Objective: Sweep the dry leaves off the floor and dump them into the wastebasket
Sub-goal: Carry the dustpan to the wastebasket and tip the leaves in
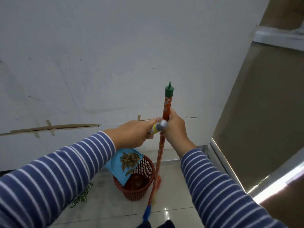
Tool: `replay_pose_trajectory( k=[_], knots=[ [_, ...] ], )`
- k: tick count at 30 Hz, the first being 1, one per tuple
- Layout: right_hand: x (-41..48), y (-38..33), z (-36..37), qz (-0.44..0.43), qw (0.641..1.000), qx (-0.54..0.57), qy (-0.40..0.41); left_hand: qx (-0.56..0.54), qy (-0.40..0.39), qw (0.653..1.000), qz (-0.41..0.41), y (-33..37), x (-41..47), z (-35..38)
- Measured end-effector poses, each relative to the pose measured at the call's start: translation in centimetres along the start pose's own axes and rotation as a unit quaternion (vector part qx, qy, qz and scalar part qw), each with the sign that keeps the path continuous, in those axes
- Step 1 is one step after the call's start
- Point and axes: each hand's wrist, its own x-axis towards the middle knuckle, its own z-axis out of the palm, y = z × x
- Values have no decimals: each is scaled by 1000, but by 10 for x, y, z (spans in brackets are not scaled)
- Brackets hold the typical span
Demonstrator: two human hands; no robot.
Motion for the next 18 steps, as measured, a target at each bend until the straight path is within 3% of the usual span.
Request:
replay_pose_trajectory(
  k=[6,18],
  knots=[
    [-1,3,0,6,1000,-5,1,13,-33,999,20,6,-3,10],
    [-7,-2,2,2,1000,6,4,17,-26,999,23,3,-8,10]
  ],
)
